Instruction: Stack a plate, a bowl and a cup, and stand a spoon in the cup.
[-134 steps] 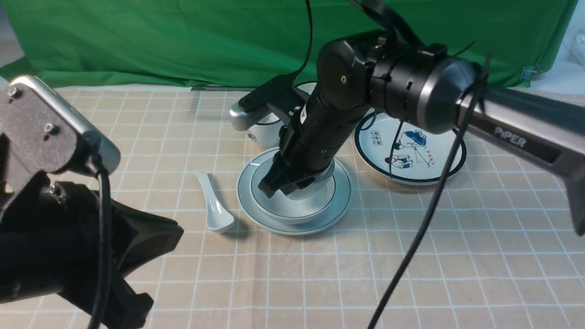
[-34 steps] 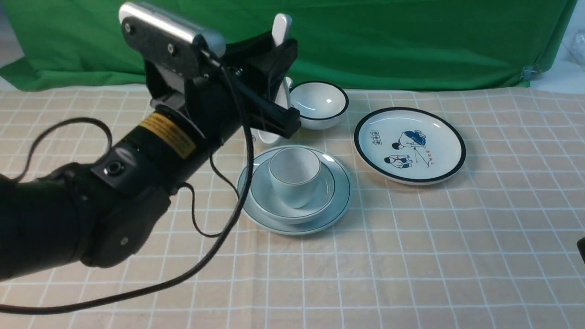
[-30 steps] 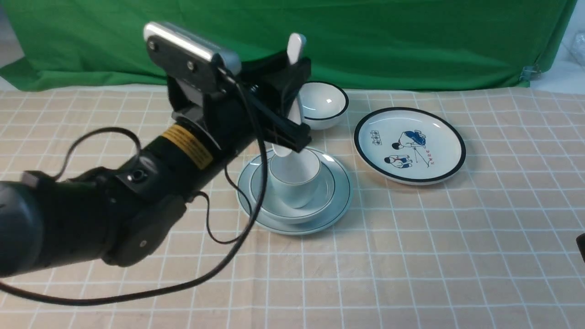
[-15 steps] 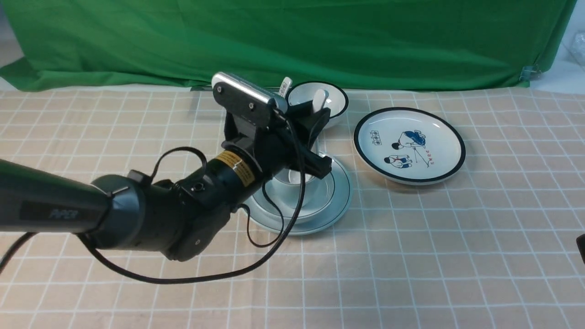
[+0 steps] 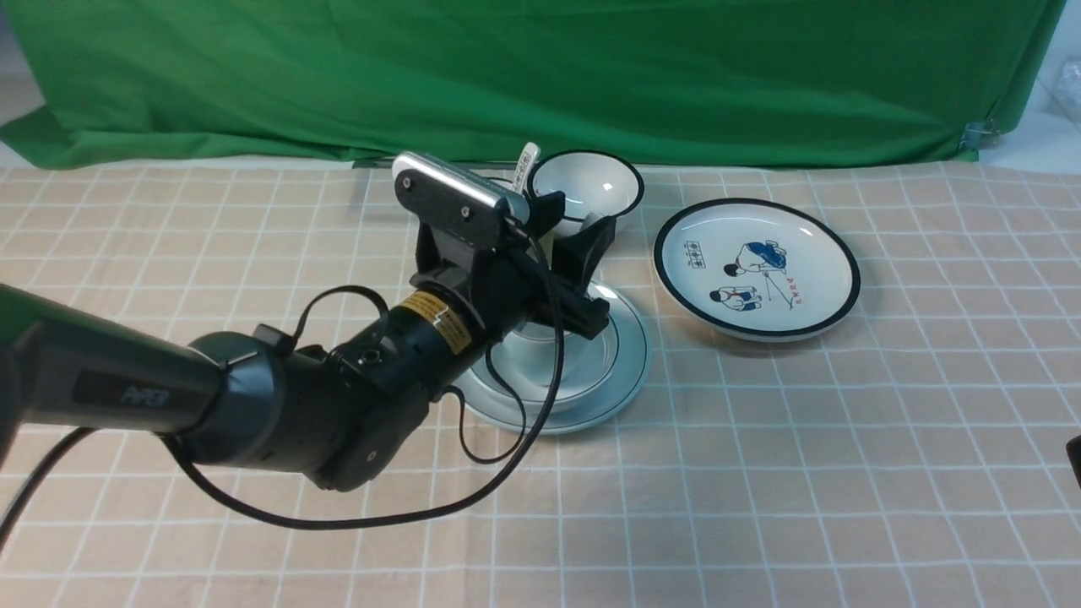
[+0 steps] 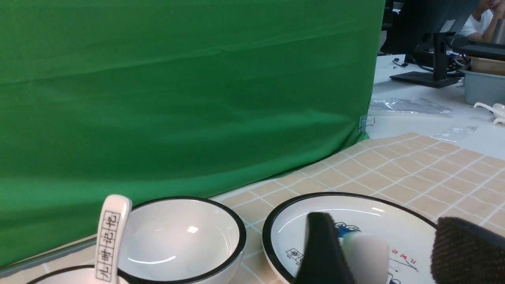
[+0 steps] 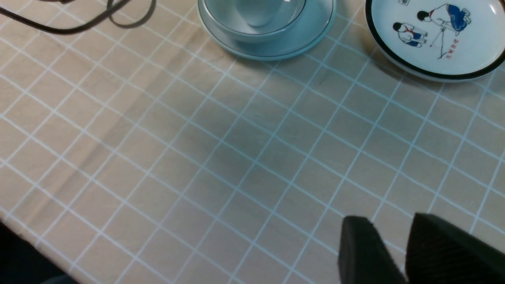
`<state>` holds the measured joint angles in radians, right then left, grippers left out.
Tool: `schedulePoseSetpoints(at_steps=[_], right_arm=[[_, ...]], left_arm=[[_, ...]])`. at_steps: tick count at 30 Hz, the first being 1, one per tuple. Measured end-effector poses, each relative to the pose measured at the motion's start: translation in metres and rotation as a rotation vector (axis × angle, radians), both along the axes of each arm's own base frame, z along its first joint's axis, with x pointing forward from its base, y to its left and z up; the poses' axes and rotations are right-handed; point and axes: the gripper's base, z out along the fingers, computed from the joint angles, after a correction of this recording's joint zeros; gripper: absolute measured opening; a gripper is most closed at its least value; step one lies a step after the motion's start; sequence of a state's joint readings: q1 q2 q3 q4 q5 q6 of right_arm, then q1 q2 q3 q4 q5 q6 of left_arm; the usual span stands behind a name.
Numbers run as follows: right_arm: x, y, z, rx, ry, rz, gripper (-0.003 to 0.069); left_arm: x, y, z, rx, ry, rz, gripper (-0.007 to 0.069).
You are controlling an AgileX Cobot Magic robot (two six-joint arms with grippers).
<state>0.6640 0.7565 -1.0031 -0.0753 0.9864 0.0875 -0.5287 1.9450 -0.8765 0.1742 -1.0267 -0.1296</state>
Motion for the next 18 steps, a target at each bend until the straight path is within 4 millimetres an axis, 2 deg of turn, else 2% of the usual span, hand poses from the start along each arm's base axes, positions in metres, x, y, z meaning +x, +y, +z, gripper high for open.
schedulePoseSetpoints(at_steps=[3,6,7,8,11,13,15,18], right_arm=[[-0.001,-0.001,0.004,0.004,-0.005,-0.001,0.022],[-0.003,-0.003,0.013,0.013,-0.015,-0.002,0.0222],[-0.006,-0.005,0.019,0.016,-0.018,-0.004,0.0222],[-0.009,-0.007,0.024,0.015,-0.017,-0.006,0.0216],[-0.017,-0.014,0.027,0.007,0.0,-0.012,0.018],[-0.026,-0.021,0.026,0.008,0.02,-0.029,0.0123],[-0.034,-0.028,0.024,0.041,0.013,-0.051,0.0064],[-0.05,-0.04,0.016,0.095,0.003,-0.088,0.0028]], left_arm=[[-0.009,0.005,0.006,-0.001,-0.002,0.0,0.0496],[-0.028,0.017,0.025,-0.009,-0.016,0.003,0.0501],[-0.045,0.027,0.036,-0.003,-0.013,0.006,0.0459],[-0.063,0.038,0.055,-0.015,-0.038,0.009,0.0402],[-0.104,0.062,0.082,-0.046,-0.036,0.004,0.0201],[-0.133,0.077,0.1,-0.074,-0.038,-0.007,0.0091],[-0.161,0.093,0.111,-0.085,-0.038,-0.014,0.0029],[-0.202,0.118,0.126,-0.09,-0.085,-0.003,0.0006]])
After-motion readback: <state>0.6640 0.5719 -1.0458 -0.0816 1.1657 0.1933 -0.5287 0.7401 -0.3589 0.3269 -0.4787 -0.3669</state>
